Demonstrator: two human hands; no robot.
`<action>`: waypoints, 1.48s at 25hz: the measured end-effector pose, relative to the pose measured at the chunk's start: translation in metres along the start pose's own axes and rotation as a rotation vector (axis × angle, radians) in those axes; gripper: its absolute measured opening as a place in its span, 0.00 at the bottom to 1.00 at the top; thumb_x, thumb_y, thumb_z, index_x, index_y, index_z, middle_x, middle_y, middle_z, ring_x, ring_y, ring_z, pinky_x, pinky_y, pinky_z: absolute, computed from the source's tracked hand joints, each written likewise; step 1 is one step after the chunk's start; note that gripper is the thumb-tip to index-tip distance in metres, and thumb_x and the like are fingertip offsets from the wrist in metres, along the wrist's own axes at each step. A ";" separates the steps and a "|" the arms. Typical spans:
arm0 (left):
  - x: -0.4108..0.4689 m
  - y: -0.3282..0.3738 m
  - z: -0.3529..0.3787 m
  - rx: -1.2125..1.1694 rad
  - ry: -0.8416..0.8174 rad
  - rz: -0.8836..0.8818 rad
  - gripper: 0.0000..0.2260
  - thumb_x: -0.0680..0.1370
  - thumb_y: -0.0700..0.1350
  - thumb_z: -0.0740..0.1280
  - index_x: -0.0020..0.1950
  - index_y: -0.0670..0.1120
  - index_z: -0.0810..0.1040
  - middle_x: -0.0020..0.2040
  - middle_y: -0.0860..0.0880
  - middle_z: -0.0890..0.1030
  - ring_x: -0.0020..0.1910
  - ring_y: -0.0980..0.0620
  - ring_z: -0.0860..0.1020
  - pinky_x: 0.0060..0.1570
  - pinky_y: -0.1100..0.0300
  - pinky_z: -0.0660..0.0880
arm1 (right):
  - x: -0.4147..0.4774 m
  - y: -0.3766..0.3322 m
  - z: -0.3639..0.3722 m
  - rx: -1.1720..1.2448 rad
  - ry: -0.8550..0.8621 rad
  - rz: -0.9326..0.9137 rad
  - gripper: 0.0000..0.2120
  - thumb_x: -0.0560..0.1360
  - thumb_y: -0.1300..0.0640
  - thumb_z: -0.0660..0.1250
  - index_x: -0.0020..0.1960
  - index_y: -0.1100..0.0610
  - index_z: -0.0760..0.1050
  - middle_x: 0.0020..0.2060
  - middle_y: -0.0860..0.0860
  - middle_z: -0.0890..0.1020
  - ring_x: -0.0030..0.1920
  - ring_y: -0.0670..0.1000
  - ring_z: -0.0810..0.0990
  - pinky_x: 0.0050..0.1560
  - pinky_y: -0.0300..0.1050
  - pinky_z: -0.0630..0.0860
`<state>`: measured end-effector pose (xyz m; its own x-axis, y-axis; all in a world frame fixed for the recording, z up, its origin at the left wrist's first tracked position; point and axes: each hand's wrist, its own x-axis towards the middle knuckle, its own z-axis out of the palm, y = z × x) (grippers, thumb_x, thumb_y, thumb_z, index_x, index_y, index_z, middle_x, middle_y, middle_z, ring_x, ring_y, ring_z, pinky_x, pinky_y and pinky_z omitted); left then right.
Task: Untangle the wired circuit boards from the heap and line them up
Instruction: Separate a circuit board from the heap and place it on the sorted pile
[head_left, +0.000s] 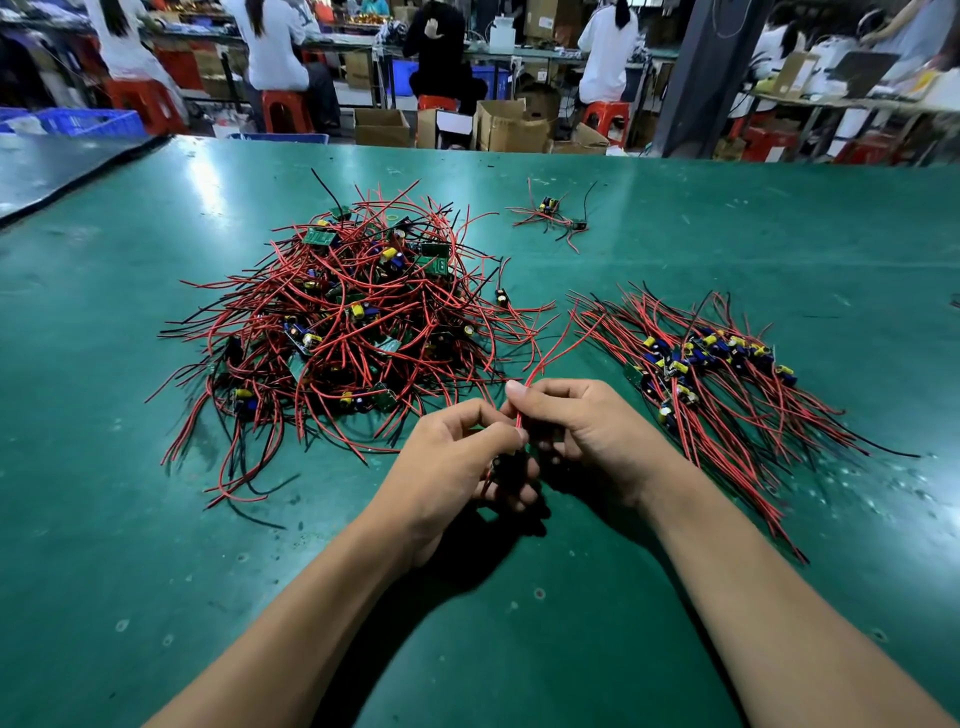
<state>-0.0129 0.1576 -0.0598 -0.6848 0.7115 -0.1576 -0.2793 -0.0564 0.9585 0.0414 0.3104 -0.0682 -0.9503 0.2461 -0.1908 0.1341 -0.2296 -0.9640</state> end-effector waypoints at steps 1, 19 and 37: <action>0.000 0.000 0.000 0.014 -0.004 -0.004 0.07 0.76 0.33 0.65 0.39 0.41 0.74 0.32 0.39 0.79 0.24 0.45 0.76 0.24 0.61 0.74 | 0.000 0.000 0.001 -0.002 0.015 -0.003 0.14 0.68 0.45 0.79 0.41 0.56 0.83 0.33 0.56 0.71 0.28 0.49 0.66 0.27 0.39 0.62; 0.007 -0.010 0.003 0.141 0.169 0.132 0.09 0.77 0.35 0.65 0.37 0.36 0.77 0.28 0.42 0.79 0.24 0.48 0.75 0.24 0.62 0.73 | 0.004 0.005 0.011 -0.090 0.204 -0.051 0.13 0.74 0.47 0.74 0.42 0.58 0.84 0.24 0.52 0.71 0.22 0.48 0.66 0.26 0.37 0.62; 0.002 -0.006 -0.001 0.159 0.018 0.077 0.08 0.77 0.36 0.66 0.38 0.40 0.80 0.29 0.43 0.79 0.25 0.48 0.75 0.26 0.63 0.71 | 0.006 -0.013 -0.001 0.406 0.228 0.091 0.15 0.78 0.49 0.68 0.39 0.59 0.76 0.28 0.48 0.68 0.19 0.41 0.60 0.18 0.32 0.58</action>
<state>-0.0137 0.1587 -0.0658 -0.7126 0.6964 -0.0856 -0.1171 0.0023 0.9931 0.0341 0.3164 -0.0569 -0.8478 0.3978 -0.3506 0.0502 -0.5980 -0.7999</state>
